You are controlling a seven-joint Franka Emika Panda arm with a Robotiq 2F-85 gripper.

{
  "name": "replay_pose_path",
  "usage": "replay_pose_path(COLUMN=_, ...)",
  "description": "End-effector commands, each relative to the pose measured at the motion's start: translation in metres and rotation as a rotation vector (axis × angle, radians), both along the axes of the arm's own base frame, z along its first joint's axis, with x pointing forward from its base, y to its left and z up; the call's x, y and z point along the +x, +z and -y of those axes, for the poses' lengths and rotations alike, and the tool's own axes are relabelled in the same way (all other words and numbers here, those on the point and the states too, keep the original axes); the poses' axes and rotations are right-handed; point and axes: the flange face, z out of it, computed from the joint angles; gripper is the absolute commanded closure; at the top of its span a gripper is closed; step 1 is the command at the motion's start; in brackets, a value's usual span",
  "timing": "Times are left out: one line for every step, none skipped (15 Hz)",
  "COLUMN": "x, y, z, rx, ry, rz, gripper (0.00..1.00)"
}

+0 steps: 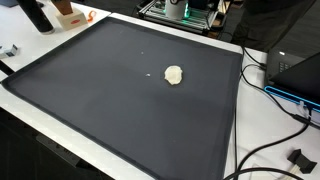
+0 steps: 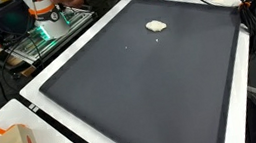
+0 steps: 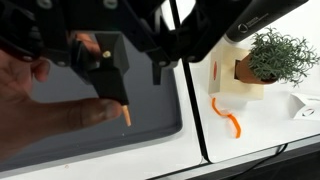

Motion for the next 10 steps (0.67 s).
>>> replay_pose_path(x=-0.0005, y=-0.0039, z=-0.0061, rx=0.020, ry=-0.016, rz=0.002, gripper=0.72)
replay_pose_path(x=-0.0001, y=-0.0040, z=-0.0069, rx=0.022, ry=-0.015, rz=0.003, gripper=0.78)
replay_pose_path(x=0.0002, y=-0.0039, z=-0.0078, rx=0.022, ry=-0.014, rz=0.004, gripper=0.87)
replay_pose_path(x=0.0003, y=-0.0037, z=-0.0087, rx=0.023, ry=-0.011, rz=0.005, gripper=0.94)
replay_pose_path(x=0.0005, y=-0.0036, z=-0.0095, rx=0.023, ry=-0.011, rz=0.007, gripper=0.99)
replay_pose_path(x=0.0007, y=-0.0037, z=-0.0102, rx=0.024, ry=-0.010, rz=0.007, gripper=1.00)
replay_pose_path(x=0.0008, y=-0.0037, z=-0.0104, rx=0.024, ry=-0.010, rz=0.007, gripper=0.99)
replay_pose_path(x=0.0007, y=-0.0035, z=-0.0108, rx=0.024, ry=-0.010, rz=0.009, gripper=0.97)
replay_pose_path(x=0.0002, y=-0.0035, z=-0.0102, rx=0.025, ry=-0.016, rz=0.009, gripper=0.97)
replay_pose_path(x=0.0033, y=-0.0002, z=-0.0090, rx=0.007, ry=0.005, rz=0.003, gripper=0.87)
